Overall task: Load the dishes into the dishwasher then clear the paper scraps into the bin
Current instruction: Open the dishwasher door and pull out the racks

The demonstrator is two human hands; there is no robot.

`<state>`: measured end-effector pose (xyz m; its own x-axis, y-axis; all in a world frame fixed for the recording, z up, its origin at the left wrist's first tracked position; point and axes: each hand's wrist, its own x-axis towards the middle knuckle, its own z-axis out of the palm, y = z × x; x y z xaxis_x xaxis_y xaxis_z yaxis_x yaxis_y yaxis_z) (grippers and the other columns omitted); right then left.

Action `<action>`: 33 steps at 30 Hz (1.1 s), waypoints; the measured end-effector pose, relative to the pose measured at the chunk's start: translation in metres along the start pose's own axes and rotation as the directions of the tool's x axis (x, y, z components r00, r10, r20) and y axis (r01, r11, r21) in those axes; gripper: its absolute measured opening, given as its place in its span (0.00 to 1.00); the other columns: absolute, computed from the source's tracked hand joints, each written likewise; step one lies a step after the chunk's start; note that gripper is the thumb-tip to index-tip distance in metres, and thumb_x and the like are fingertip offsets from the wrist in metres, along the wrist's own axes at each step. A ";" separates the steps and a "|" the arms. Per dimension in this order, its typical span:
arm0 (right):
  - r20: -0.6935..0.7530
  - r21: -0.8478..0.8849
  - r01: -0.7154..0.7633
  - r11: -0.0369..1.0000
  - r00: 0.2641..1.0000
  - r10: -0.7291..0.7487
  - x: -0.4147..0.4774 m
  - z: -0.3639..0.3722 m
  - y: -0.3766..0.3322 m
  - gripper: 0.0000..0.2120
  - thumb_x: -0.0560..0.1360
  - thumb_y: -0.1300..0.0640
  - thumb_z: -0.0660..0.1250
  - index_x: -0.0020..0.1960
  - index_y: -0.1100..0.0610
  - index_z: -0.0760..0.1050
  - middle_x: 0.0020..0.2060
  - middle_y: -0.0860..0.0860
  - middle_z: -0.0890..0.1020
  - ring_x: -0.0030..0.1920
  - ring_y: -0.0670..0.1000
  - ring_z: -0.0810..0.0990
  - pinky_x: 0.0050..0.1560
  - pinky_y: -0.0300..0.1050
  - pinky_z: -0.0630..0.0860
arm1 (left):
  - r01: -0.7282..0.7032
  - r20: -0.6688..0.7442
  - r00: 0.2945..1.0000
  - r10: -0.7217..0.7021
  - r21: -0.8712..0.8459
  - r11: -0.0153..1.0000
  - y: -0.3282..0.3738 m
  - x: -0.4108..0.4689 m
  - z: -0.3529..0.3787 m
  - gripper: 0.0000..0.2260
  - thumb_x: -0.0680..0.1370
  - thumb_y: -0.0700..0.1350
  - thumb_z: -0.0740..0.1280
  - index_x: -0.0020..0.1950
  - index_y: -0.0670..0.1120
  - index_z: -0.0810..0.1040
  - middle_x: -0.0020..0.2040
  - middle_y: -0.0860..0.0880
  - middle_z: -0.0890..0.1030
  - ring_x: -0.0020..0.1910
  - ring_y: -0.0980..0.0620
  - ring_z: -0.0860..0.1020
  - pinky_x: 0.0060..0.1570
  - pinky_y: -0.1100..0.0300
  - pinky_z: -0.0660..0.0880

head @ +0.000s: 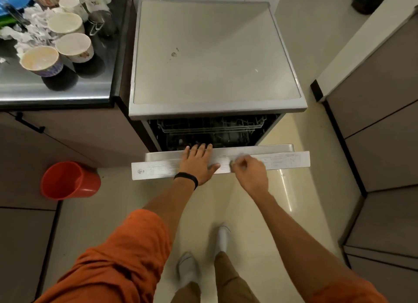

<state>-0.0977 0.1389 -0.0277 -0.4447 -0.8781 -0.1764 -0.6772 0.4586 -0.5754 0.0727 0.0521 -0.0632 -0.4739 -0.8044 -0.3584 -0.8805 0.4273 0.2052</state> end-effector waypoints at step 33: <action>0.642 -0.409 0.416 0.812 0.764 -0.068 -0.217 0.250 0.318 0.59 0.70 0.25 0.64 0.81 0.48 0.30 0.81 0.54 0.35 0.80 0.59 0.31 0.80 0.61 0.35 | 0.043 0.347 0.938 -0.015 -0.072 0.996 0.027 -0.163 0.423 0.40 0.80 0.69 0.54 0.83 0.50 0.43 0.84 0.44 0.46 0.82 0.43 0.45 0.80 0.44 0.44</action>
<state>-0.0700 0.4407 -0.3719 0.0825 -0.7896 -0.6080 -0.9747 0.0631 -0.2142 0.1214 0.3694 -0.3840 -0.4351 -0.6175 -0.6552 -0.8969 0.3613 0.2551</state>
